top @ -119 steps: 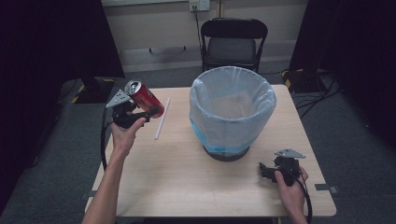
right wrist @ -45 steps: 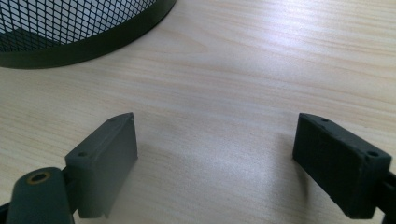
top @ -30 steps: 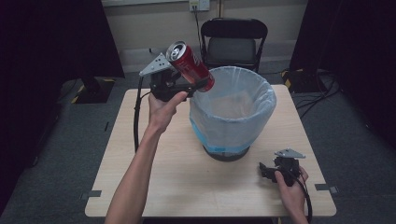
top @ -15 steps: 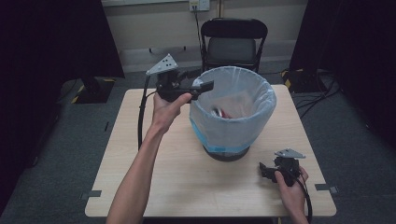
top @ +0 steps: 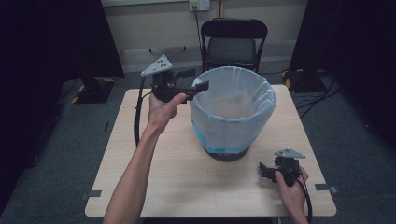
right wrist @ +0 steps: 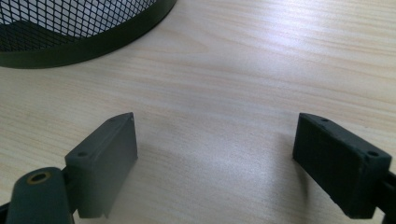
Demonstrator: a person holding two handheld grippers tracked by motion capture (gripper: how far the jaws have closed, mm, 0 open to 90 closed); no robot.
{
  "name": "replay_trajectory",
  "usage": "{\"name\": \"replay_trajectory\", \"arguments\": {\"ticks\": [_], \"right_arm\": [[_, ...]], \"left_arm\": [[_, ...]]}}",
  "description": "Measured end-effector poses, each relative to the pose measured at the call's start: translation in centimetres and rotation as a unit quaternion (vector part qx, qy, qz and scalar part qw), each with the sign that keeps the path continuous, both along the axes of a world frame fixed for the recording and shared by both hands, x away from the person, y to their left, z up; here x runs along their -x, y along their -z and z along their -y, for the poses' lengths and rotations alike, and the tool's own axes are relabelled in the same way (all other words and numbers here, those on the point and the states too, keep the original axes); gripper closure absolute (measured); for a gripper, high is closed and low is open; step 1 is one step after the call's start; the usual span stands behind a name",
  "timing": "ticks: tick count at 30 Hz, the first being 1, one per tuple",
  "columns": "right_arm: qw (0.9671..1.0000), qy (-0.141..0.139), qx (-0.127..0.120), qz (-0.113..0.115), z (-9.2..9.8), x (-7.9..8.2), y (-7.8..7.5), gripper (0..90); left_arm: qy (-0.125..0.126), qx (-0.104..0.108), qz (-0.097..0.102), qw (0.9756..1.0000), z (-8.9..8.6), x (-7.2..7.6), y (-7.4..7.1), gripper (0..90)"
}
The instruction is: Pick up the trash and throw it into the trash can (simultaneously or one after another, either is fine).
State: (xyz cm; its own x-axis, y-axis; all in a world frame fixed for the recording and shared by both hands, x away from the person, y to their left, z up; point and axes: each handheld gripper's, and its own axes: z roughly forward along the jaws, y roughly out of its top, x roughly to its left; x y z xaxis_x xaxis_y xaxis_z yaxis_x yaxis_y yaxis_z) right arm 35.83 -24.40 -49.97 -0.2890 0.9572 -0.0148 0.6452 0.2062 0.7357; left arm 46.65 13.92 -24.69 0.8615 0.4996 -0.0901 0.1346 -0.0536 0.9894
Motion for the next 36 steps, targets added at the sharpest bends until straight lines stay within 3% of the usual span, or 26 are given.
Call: {"name": "replay_trajectory", "arguments": {"ticks": [5,10,17,29,36], "right_arm": [[1.0000,0.000,0.000,0.000,0.0,0.0,0.0,12.9],[1.0000,0.000,0.000,0.000,0.0,0.0,0.0,12.9],[1.0000,0.000,0.000,0.000,0.0,0.0,0.0,12.9],[1.0000,0.000,0.000,0.000,0.0,0.0,0.0,12.9],[1.0000,0.000,0.000,0.000,0.0,0.0,0.0,12.9]], "left_arm": [[-0.016,-0.009,0.000,0.9998,-1.1,0.1,0.0,24.7],[-0.015,-0.012,-0.009,0.9998,-2.4,0.5,0.2,24.2],[-0.036,-0.017,-0.002,0.9992,-4.5,1.1,0.4,23.4],[-0.060,-0.023,-0.020,0.9978,-7.0,1.6,2.7,24.5],[-0.086,-0.035,-0.031,0.9952,-8.4,1.9,4.6,24.4]]}}
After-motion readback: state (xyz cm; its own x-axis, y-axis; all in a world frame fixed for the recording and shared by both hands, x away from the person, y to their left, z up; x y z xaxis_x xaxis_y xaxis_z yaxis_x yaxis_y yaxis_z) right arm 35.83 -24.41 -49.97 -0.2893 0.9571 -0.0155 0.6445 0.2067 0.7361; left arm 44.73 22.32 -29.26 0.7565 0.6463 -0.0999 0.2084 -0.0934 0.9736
